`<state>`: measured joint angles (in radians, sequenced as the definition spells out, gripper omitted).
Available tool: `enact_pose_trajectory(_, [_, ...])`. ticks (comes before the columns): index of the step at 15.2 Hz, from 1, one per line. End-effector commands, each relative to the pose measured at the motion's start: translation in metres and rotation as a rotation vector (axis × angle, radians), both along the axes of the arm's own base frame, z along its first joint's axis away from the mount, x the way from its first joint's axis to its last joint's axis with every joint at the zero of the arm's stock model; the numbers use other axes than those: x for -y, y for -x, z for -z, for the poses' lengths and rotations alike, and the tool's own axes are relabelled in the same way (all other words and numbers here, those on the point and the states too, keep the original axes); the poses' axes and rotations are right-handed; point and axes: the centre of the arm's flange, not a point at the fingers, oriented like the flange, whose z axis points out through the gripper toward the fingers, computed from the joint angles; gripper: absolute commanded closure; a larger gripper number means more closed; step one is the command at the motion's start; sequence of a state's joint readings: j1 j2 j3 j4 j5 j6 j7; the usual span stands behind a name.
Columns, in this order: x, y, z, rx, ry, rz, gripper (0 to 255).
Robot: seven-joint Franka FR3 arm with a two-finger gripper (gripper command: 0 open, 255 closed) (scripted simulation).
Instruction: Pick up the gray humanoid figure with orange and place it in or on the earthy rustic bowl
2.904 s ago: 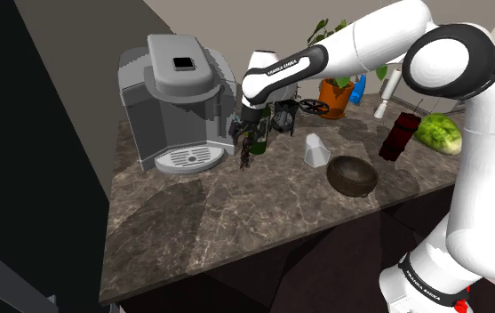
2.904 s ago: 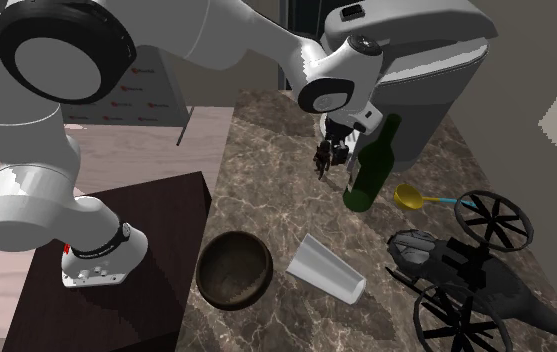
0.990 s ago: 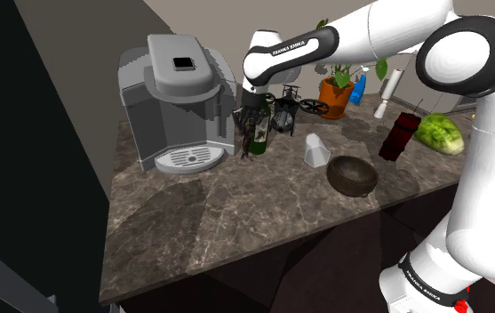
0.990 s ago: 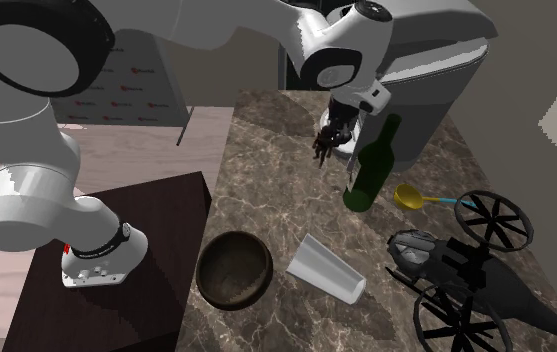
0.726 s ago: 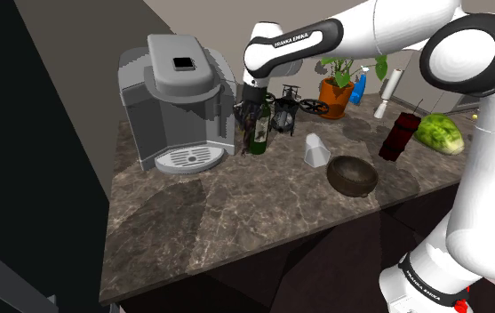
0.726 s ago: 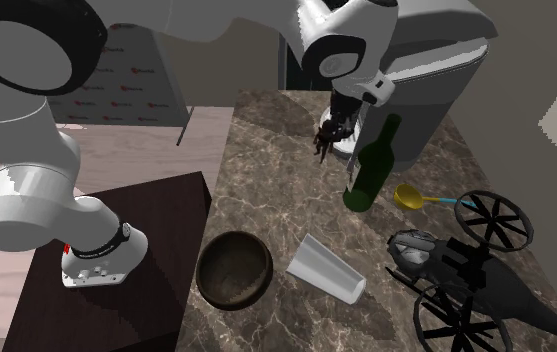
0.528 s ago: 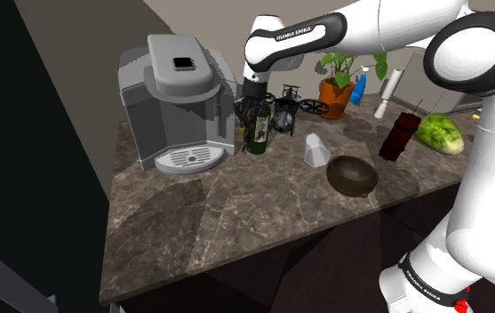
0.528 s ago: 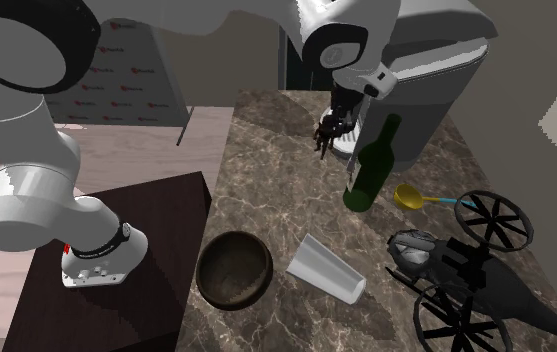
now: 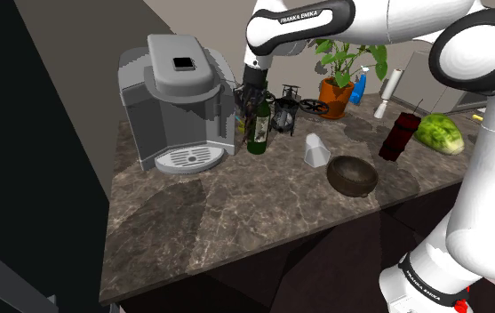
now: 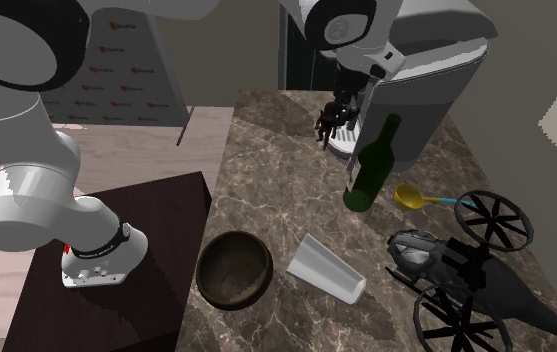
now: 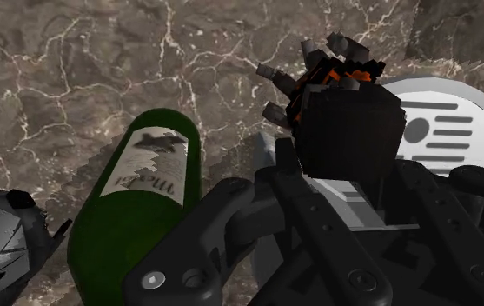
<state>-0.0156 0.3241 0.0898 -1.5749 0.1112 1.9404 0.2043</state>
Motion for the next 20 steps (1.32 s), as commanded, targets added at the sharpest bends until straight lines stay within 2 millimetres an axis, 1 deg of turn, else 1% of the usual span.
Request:
enact_pose_trajectory(1, [0.000, 0.000, -0.011, 0.000, 0.000, 0.000, 255])
enact_pose_trajectory(5, [0.000, 0.000, -0.032, 0.000, 0.000, 0.000, 255])
enact_pose_trajectory(6, [0.000, 0.000, -0.033, 0.000, 0.000, 0.000, 255])
enact_pose_trajectory(16, [0.083, 0.102, -0.046, 0.000, 0.000, 0.000, 255])
enact_pose_trajectory(17, [0.076, 0.091, -0.045, 0.000, 0.001, 0.001, 255])
enact_pose_trajectory(18, [0.076, 0.091, -0.045, 0.000, 0.001, 0.001, 0])
enact_pose_trajectory(20, [0.075, 0.097, -0.020, -0.023, 0.004, -0.005, 0])
